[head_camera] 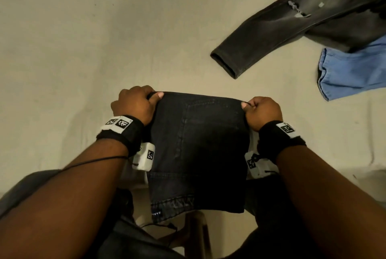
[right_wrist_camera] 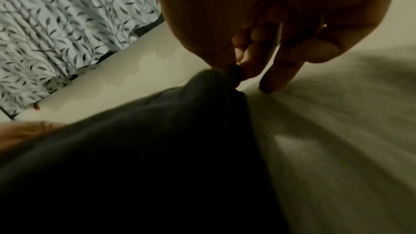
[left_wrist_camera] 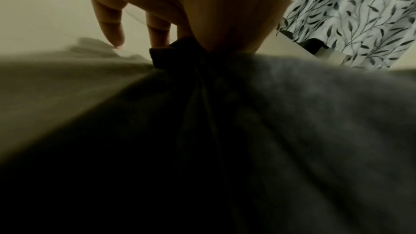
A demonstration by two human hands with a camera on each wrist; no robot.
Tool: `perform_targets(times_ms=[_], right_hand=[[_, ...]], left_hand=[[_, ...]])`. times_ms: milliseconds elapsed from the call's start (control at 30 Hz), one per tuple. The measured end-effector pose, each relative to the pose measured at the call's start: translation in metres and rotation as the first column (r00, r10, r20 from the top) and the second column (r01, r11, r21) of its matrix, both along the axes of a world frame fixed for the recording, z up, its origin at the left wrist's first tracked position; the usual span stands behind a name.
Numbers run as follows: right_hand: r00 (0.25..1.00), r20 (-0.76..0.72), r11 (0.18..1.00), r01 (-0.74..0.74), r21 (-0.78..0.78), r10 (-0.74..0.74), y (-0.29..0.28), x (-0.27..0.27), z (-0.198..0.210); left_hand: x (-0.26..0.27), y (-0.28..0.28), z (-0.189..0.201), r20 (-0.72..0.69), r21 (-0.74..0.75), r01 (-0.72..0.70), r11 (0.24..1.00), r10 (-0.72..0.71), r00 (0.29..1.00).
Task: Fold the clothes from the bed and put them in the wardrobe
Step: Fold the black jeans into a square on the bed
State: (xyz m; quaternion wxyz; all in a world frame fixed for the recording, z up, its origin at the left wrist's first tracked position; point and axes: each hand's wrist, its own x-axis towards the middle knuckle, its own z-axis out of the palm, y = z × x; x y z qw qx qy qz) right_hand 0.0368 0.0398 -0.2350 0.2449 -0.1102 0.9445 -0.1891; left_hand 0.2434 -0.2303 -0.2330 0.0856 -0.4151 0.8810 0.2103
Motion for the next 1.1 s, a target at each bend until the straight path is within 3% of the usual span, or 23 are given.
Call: perform_targets(times_ms=[67,133,200,267,333,400,500,833,1000,1100], right_hand=[[0.997,-0.063,0.999,-0.043,0.024,0.045,-0.005,0.005,0.007],[0.975,-0.179,0.990,-0.138,0.000,0.135,-0.012,0.013,0.023],[0.939,-0.204,0.957,-0.288,-0.032,0.276,-0.025,0.037,0.043],[0.830,-0.117,0.838,-0.537,0.099,0.546,-0.039,0.071,0.045],[0.714,0.023,0.686,-0.681,0.257,0.700,-0.043,0.090,0.029],[0.732,0.099,0.688,-0.671,0.276,0.674,-0.043,0.092,0.012],[0.753,0.113,0.714,-0.652,0.256,0.648,-0.046,0.087,0.001],[0.776,0.158,0.762,-0.630,0.149,0.611,-0.047,0.074,-0.008],[0.815,0.125,0.813,-0.577,0.085,0.566,-0.039,0.077,0.001],[0.856,0.022,0.855,-0.518,0.039,0.517,-0.031,0.100,0.017]], left_hand=[[-0.002,0.000,0.006,0.010,0.032,-0.020,0.999,0.019,1.000],[-0.002,0.006,0.021,-0.026,-0.046,0.013,0.999,-0.014,1.000],[-0.003,0.028,0.040,-0.082,-0.154,0.168,0.974,-0.182,0.980],[-0.002,0.058,0.046,0.023,-0.075,0.434,0.898,-0.434,0.901],[0.002,0.077,0.033,0.223,0.080,0.578,0.812,-0.580,0.784],[0.008,0.076,0.012,0.292,0.119,0.570,0.813,-0.578,0.762],[0.009,0.067,-0.002,0.266,0.137,0.519,0.844,-0.536,0.801],[0.001,0.052,-0.016,0.172,0.238,0.517,0.823,-0.559,0.811],[0.006,0.059,-0.004,0.172,0.207,0.500,0.841,-0.535,0.828],[0.023,0.083,0.018,0.192,0.080,0.490,0.868,-0.496,0.847]])
